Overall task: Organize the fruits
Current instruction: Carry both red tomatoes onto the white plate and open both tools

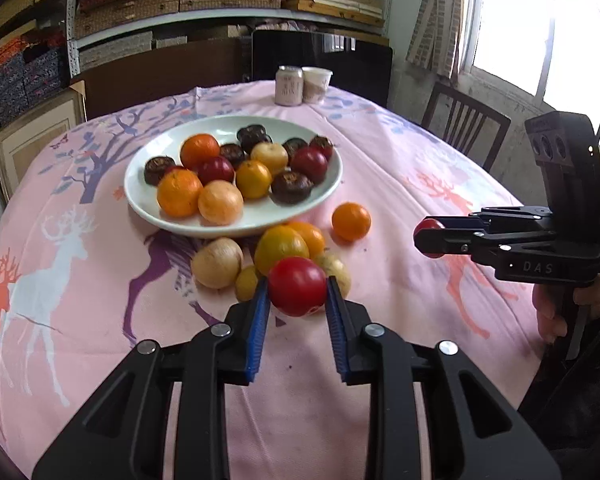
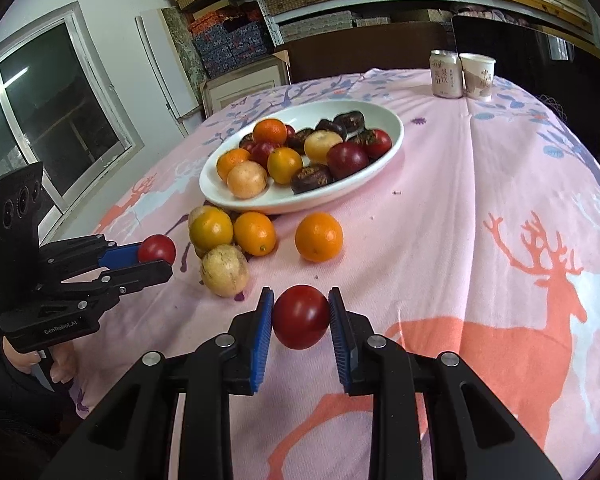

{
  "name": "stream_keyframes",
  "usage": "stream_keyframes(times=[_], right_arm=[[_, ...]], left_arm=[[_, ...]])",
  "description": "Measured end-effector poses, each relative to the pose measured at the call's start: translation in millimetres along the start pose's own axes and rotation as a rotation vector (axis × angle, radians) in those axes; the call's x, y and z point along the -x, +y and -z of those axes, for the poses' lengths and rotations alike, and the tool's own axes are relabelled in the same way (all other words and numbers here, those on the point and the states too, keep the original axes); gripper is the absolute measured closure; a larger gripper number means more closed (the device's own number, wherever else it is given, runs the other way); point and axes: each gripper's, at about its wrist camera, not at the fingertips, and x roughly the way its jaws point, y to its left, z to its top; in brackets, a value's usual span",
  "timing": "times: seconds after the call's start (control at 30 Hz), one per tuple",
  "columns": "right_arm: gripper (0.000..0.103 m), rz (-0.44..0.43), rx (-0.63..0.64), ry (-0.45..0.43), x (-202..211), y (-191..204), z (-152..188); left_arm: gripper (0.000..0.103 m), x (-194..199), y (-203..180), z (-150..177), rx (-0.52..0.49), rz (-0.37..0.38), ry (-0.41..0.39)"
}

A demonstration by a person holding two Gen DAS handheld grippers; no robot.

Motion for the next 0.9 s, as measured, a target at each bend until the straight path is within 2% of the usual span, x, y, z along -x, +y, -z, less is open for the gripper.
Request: stream_keyframes(times=[0.13,0.27,0.4,0.5,0.57,0.6,0.63,0.77,0.9], right_arm=[[0.075,0.006,0.023,-0.078,7.7,2.9,-34.6],[0.075,0.008,0.048,-0.138,-2.5,8.0,-71.9],[0.075,0.035,0.039,-0.153,-38.1,4.8,-105.4],[0.074,0.021,0.013,-0.128,-68.4,0.1,-120.6],[0.062,0.015,0.013,-0.122,-81.2,-1.2,-121.8],[0.057,0.015,0.009,-0.128,-83.3,-2.4,-120.8],[0.054,0.008,0.004,-0.129,-83.2,-3.6,-118.3],[0.053,0.002,-0.044,-0.117,-72.5,-14.1,-99.5],[0.051,-0.008,-0.060,-0.071,-53.9,-19.0,-69.6]], left_arm=[[0.076,2.4,16.2,-24.6,0.034,-0.020,-0.041],[0.076,-16.0,33.9,-53.3,0.065,-0.034,-0.042],[0.076,-47.4,47.7,-80.8,0.093,-0.043,-0.033],[0.074,-69.1,57.4,-93.5,0.122,-0.047,-0.024],[0.058,-77.4,64.0,-96.3,0.148,-0.052,-0.030],[0.040,-77.5,67.8,-95.0,0.166,-0.065,-0.045],[0.029,-75.7,70.4,-92.7,0.177,-0.066,-0.060],[0.026,-61.6,80.1,-76.9,0.227,-0.046,-0.082],[0.018,-43.2,84.9,-48.6,0.254,-0.048,-0.077]])
